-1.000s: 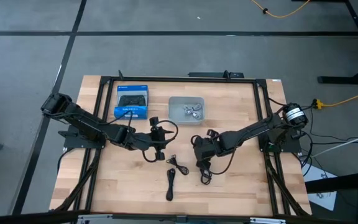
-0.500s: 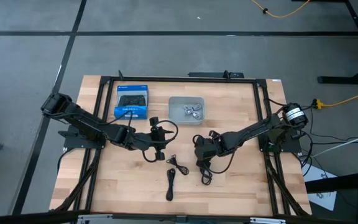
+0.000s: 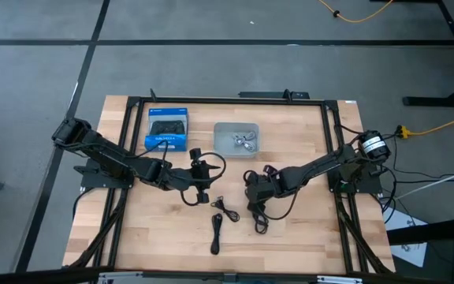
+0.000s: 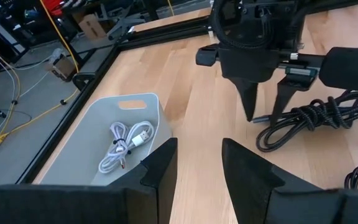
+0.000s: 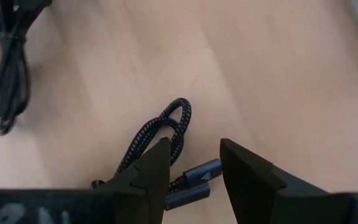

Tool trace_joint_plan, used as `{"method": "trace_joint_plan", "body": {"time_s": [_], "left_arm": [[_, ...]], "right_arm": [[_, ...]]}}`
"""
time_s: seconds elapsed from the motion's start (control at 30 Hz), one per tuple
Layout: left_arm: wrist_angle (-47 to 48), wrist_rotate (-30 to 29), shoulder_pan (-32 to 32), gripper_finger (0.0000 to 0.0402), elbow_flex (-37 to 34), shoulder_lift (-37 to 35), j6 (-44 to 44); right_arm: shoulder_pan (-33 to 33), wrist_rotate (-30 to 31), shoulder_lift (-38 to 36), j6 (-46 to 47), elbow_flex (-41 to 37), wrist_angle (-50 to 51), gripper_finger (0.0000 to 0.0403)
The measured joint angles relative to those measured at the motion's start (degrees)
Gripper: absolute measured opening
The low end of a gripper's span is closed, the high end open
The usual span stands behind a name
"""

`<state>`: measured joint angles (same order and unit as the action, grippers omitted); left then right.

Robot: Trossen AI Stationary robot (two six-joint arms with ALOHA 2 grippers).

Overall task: Pick and place USB-C Cables
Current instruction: Put the top right black charger cable into the white bin

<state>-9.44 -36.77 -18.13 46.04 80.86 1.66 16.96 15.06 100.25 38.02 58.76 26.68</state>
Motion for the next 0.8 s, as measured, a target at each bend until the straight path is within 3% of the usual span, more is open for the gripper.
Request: {"method": "trace_joint_plan", "body": {"time_s": [0.13,0.8], "left_arm": [[-0.02,0.0,0.0,0.0119,0.0,0.0,0.01],[0.0,0.0,0.0,0.0119,0.0,0.02,-0.01]], "right_arm": [[-0.5,2.74,0.0,-0.92,0.46,-0.9,0.0144],[-0.56,-0.15,3.0,1.6,0.46,-1.95,0.0144]]}}
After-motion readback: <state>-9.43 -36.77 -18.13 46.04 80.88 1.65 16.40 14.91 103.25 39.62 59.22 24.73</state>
